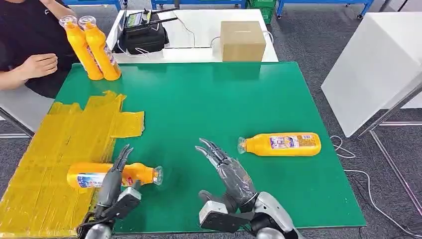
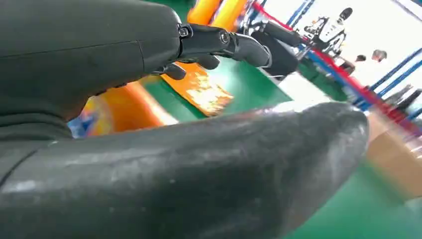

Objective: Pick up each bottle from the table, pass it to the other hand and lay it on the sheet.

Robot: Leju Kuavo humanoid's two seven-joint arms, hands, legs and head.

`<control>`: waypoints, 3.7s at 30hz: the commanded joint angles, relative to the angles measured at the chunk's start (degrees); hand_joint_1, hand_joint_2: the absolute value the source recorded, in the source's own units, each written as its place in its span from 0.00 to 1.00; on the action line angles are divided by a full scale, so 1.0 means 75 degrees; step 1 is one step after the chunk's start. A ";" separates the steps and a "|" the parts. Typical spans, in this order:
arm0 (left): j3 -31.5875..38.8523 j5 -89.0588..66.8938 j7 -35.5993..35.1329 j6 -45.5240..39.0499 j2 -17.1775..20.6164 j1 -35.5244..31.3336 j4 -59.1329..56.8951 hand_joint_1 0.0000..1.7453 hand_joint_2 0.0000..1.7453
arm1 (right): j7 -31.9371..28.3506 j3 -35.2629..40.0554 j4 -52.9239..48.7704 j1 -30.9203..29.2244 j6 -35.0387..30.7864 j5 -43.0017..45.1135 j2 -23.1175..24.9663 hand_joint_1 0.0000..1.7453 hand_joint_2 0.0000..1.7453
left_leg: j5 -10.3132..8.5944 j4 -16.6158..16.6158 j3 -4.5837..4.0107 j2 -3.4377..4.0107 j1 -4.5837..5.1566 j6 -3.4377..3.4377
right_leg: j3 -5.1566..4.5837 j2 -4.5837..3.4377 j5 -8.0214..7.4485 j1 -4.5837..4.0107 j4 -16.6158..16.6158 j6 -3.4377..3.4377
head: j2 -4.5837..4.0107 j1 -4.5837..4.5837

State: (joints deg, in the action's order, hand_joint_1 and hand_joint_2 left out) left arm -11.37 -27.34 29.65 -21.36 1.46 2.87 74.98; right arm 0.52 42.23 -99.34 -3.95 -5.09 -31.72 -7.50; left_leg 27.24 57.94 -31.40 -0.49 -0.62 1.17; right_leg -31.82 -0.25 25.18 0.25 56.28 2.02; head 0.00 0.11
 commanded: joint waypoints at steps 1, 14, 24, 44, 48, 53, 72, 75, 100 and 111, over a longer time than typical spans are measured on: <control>0.1227 0.1987 0.0599 0.1111 -0.1101 0.0437 0.1663 0.00 0.00 | -0.0036 -0.0253 0.0029 0.0294 -0.0245 -0.0136 -0.0322 0.00 0.00 | 0.0007 0.0000 -0.0005 0.0000 -0.0002 0.0001 | -0.0001 0.0007 0.0004 -0.0004 -0.0005 -0.0001 | 0.0000 0.0000; 0.1262 0.3946 0.0819 0.1914 -0.1518 0.0686 0.2378 0.00 0.00 | -0.0038 -0.0665 -0.0230 0.0798 -0.0577 -0.0301 -0.0522 0.00 0.00 | 0.0004 -0.0006 -0.0012 0.0001 0.0002 0.0001 | -0.0011 0.0006 0.0001 -0.0003 -0.0010 -0.0002 | 0.0000 -0.0003; 0.1228 0.5318 0.0763 0.2561 -0.1851 0.1051 0.3102 0.00 0.00 | 0.0460 -0.1344 -0.0604 0.1396 -0.1002 -0.0911 -0.0868 0.00 0.00 | 0.0006 0.0002 -0.0024 -0.0007 0.0001 0.0003 | -0.0020 0.0013 0.0005 -0.0003 -0.0003 0.0000 | 0.0000 0.0000; 0.0450 0.4848 0.0878 0.3071 -0.1530 0.1618 0.4428 0.00 0.00 | 0.1443 -0.4549 -0.1638 0.3228 -0.1171 -0.1862 -0.1955 0.00 1.00 | 0.0013 0.0000 -0.0024 -0.0010 0.0013 0.0012 | -0.0021 0.0020 0.0007 0.0003 -0.0009 0.0002 | 0.0000 -0.0003; 0.0109 0.4685 0.0821 0.2948 -0.1374 0.1589 0.4554 0.00 0.00 | 0.1113 -0.5531 -0.1307 0.3356 -0.0598 -0.2000 -0.1759 0.00 1.00 | 0.0012 0.0000 -0.0027 -0.0006 0.0012 0.0013 | -0.0023 0.0014 0.0003 0.0003 -0.0010 0.0002 | 0.0000 -0.0006; 0.0115 0.4805 0.0764 0.3181 -0.1329 0.1362 0.4130 0.00 0.00 | 0.1192 -0.5872 -0.0035 0.2603 0.0337 -0.2374 -0.1945 0.00 1.00 | 0.0009 -0.0017 -0.0003 0.0005 0.0015 0.0011 | -0.0003 0.0003 -0.0005 0.0015 -0.0030 -0.0001 | 0.0000 -0.0003; -0.0134 0.4930 0.0304 0.3531 -0.1345 0.0747 0.3758 0.00 0.00 | 0.1559 -0.4442 0.3896 -0.0967 0.0658 -0.3661 -0.1196 0.00 1.00 | 0.0008 -0.0028 0.0026 0.0093 0.0011 0.0010 | 0.0005 -0.0075 -0.0033 0.0005 -0.0038 0.0000 | 0.0000 -0.0006; -0.0116 0.4937 0.0259 0.3539 -0.1368 0.0738 0.3781 0.00 0.00 | 0.1666 -0.4131 0.4038 -0.1302 0.0653 -0.3837 -0.1031 0.00 1.00 | 0.0007 -0.0008 0.0001 0.0066 0.0013 0.0012 | -0.0015 -0.0048 -0.0022 0.0007 -0.0016 0.0003 | 0.0000 -0.0006; -0.0063 0.5204 0.0102 0.3669 -0.1373 0.0540 0.3657 0.00 0.00 | 0.1861 -0.3081 0.6304 -0.2668 0.1157 -0.4163 -0.0628 0.00 1.00 | 0.0006 -0.0004 -0.0009 0.0028 0.0018 0.0016 | -0.0014 -0.0023 -0.0010 0.0017 -0.0007 0.0007 | 0.0000 -0.0006; -0.0063 0.5204 0.0102 0.3669 -0.1373 0.0540 0.3657 0.00 0.00 | 0.1861 -0.3081 0.6304 -0.2668 0.1157 -0.4163 -0.0628 0.00 1.00 | 0.0002 -0.0005 -0.0008 0.0021 0.0019 0.0016 | -0.0012 -0.0015 -0.0011 0.0017 -0.0009 0.0006 | 0.0000 -0.0003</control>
State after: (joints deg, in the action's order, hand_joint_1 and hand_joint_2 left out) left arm -11.74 11.61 30.71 6.08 -10.12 8.59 105.79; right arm 14.16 17.03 -57.33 -21.61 3.08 -63.06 -13.03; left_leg 27.27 57.98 -31.57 -0.38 -0.49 1.32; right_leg -32.00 -0.35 25.13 0.38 56.27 2.10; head 0.00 0.09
